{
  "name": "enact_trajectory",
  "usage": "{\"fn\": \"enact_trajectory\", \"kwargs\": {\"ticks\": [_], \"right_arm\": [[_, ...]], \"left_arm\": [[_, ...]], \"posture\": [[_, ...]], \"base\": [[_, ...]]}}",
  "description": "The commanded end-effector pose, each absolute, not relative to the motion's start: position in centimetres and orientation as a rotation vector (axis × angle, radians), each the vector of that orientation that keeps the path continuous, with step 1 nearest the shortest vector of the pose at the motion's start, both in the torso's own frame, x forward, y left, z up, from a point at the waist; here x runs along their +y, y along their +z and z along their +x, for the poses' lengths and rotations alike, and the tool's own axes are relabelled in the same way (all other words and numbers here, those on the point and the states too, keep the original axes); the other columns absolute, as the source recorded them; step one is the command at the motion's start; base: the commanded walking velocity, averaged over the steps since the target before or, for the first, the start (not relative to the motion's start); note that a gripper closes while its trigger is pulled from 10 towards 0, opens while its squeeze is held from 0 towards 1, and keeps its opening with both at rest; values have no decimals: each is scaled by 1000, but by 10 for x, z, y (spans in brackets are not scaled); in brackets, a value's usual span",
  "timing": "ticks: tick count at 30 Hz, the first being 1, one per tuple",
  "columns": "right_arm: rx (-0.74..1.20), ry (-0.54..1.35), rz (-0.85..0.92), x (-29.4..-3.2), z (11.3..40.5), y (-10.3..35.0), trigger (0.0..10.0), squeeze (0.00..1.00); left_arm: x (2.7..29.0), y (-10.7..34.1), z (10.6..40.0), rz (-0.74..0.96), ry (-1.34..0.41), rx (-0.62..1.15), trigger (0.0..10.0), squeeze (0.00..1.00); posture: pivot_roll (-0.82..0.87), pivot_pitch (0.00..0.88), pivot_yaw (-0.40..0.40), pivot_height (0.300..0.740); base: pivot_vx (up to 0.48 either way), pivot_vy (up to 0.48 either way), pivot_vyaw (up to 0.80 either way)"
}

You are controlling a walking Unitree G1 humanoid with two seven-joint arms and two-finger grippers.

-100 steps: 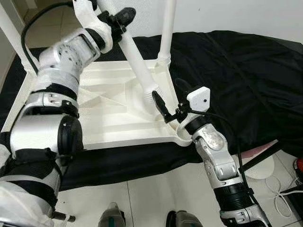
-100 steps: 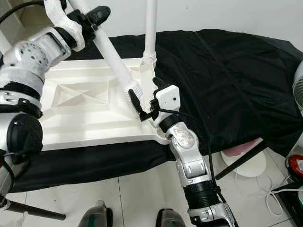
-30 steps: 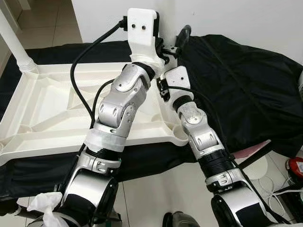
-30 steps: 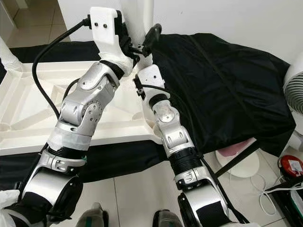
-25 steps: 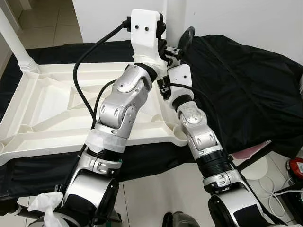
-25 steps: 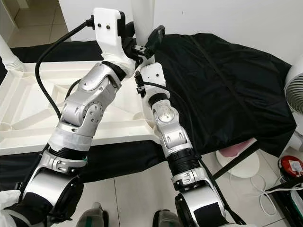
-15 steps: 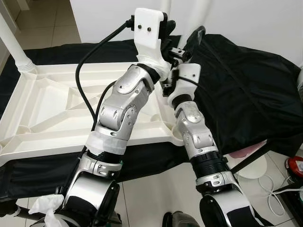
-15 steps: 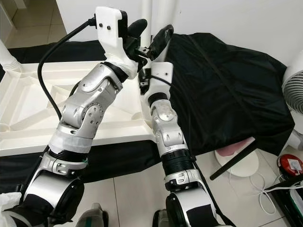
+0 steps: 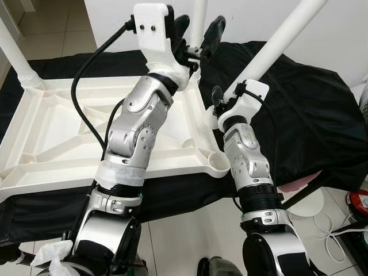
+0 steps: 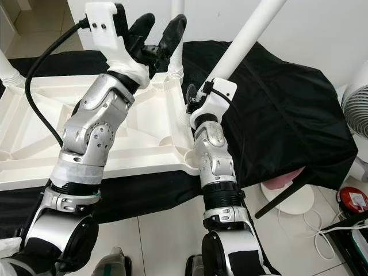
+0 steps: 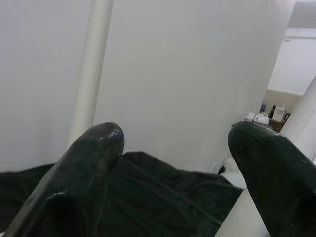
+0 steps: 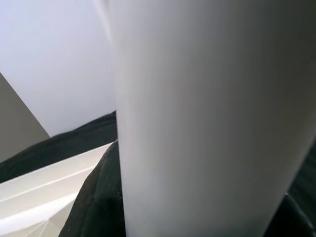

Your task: Building children table

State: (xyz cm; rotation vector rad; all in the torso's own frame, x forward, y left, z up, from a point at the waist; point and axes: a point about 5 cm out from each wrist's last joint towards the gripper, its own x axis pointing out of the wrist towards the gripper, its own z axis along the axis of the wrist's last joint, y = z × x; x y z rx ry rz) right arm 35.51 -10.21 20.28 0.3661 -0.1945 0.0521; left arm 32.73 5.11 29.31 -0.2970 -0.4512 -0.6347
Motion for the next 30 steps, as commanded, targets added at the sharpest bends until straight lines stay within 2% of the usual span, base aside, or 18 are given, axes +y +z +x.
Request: {"fn": "enact_trajectory", "kwargs": {"ticks": [1,7,8,9,10,14,19,20,25,26,30], "right_arm": [[-199,56,381,-102,355,206,10000,0],[-209,64,357,-103,353,207,10000,0],[-212,68,349,-104,352,207,3333,0],[-212,68,349,-104,352,207,3333,0],[-213,60,340,-105,352,207,10000,0],[-212,52,258,-110,351,204,10000,0],[-214,50,213,-112,351,203,10000,0],[-222,67,154,-115,350,202,10000,0],[-232,86,132,-117,348,202,10000,0],[-245,113,120,-118,344,204,10000,0],[-250,124,105,-118,343,204,10000,0]], "left_arm": [[49,293,326,-272,-666,-462,10000,0],[51,277,324,-251,-676,-409,10000,0],[51,273,323,-237,-685,-396,10000,0],[51,273,323,-237,-685,-396,10000,0],[51,268,321,-216,-705,-384,10000,0],[49,252,310,-145,-786,-350,10000,0],[49,252,306,-143,-811,-356,10000,0],[47,250,301,-92,-859,-352,10000,0],[46,243,298,-21,-892,-332,10000,0],[47,222,293,104,-964,-266,10000,0],[47,212,289,151,-1010,-221,10000,0]], "posture": [[46,0,-13,740],[42,0,-17,740],[42,0,-17,740],[42,0,-17,740],[42,0,-17,740],[45,0,-25,740],[46,0,-26,740],[48,0,-27,740],[48,0,-27,740],[44,0,-27,740],[44,0,-27,740]], "base": [[0,0,0],[0,0,0],[0,0,0],[0,0,0],[0,0,0],[0,0,0],[0,0,0],[0,0,0],[0,0,0],[0,0,0],[0,0,0]]}}
